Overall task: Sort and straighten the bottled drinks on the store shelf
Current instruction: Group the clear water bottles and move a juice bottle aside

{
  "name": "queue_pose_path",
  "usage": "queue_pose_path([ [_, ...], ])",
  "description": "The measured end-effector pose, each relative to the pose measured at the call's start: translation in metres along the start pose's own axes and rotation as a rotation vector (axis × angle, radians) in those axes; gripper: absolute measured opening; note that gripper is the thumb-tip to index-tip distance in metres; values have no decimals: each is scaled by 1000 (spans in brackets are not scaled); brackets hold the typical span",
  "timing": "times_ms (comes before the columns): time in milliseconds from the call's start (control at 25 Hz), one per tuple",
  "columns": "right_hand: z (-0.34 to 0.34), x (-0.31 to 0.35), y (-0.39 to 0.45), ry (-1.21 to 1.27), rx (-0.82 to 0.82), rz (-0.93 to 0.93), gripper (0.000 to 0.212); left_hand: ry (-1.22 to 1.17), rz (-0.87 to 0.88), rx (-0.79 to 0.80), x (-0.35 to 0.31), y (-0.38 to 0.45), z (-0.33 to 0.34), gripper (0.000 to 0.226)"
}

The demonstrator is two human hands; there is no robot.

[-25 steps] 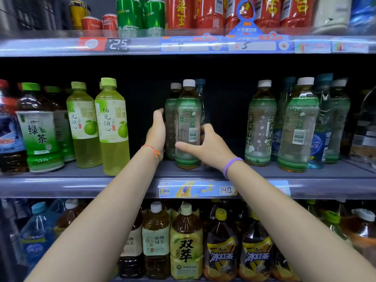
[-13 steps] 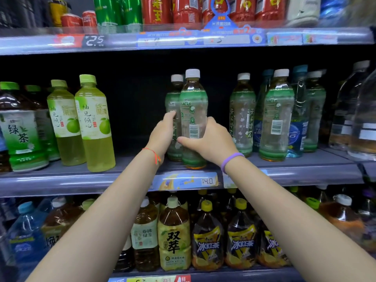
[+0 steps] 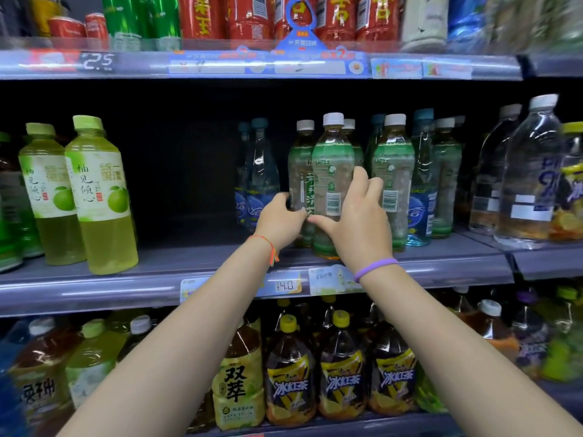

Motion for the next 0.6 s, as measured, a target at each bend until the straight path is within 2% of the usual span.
queue_pose_path([
  [80,-3,-3,1,14,1,43,92,26,-13,25,2,6,1,50],
  [160,-5,7,-4,-46,-72,5,81,-44,-40,-7,7,5,-9,35],
  [240,-8,39,-14,-61,-211,-187,55,-127,-59,-189,15,-3,-41,23],
  [280,-5,55,-17,-4,-212,-283,42,-134,-61,-294,17,-8,-59,22],
  [320,3,70,-12,119,-125,-317,36,-132,-68,-365,19,-11,-77,20],
  [360,17,80,-2,276,32,-266,39,-112,-76,-402,19,-12,-91,15],
  [440,64,89,21,616,400,17,63,-162,-109,-377,22,-4,-107,16],
  [480,85,90,29,699,484,157,74,-242,-132,-331,26,2,-106,22],
  [600,115,89,54,822,460,350,86,-389,-187,-167,39,20,-101,42],
])
Point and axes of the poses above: each hand's wrist, its own y-axis towards the middle knuckle, its own z-axis out of the palm, x = y × z, the point moved 8 cm from there along y, towards the middle knuckle, and after that the axes turned 10 degrees about x, right-handed, at the moved point
